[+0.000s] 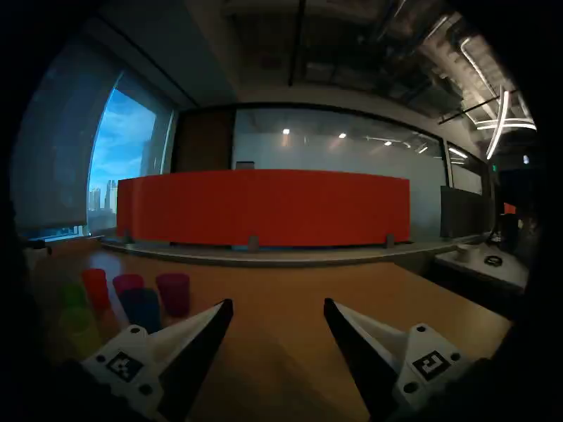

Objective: Pour water

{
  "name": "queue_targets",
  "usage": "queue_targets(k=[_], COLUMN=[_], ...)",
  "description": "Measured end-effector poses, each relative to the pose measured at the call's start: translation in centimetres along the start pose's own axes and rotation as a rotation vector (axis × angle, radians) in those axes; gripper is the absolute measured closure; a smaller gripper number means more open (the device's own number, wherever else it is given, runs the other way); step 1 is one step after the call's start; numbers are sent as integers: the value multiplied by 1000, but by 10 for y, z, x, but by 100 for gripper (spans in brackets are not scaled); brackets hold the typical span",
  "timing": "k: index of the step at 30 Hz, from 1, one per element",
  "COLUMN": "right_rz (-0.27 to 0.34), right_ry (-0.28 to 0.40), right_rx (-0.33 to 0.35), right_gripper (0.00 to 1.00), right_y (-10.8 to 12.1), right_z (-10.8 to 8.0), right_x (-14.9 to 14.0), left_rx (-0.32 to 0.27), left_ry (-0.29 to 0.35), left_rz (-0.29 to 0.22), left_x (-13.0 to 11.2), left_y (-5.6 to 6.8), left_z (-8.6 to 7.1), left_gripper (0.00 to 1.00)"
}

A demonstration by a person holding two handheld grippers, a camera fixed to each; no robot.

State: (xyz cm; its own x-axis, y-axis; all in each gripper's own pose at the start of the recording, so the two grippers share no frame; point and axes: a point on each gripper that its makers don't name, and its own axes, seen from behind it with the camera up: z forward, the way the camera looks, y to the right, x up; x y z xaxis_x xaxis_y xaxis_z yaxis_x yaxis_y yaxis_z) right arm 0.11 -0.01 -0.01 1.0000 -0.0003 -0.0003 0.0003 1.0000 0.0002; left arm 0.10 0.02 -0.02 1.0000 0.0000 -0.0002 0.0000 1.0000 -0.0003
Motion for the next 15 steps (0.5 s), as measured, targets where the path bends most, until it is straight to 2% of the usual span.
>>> queue_targets(k=[6,15], right_rz=[-8,4], right_ry=[0,-7], right_rx=[13,39], right_gripper=[0,0], right_y=[-5,-10], right_z=[-1,4], right_x=[30,74], left_rx=[-21,-40], left_ry=[4,-6], left_rz=[-12,-60], left_x=[28,74], left_y=[6,5], left_z=[-2,6], left_gripper=[2,2])
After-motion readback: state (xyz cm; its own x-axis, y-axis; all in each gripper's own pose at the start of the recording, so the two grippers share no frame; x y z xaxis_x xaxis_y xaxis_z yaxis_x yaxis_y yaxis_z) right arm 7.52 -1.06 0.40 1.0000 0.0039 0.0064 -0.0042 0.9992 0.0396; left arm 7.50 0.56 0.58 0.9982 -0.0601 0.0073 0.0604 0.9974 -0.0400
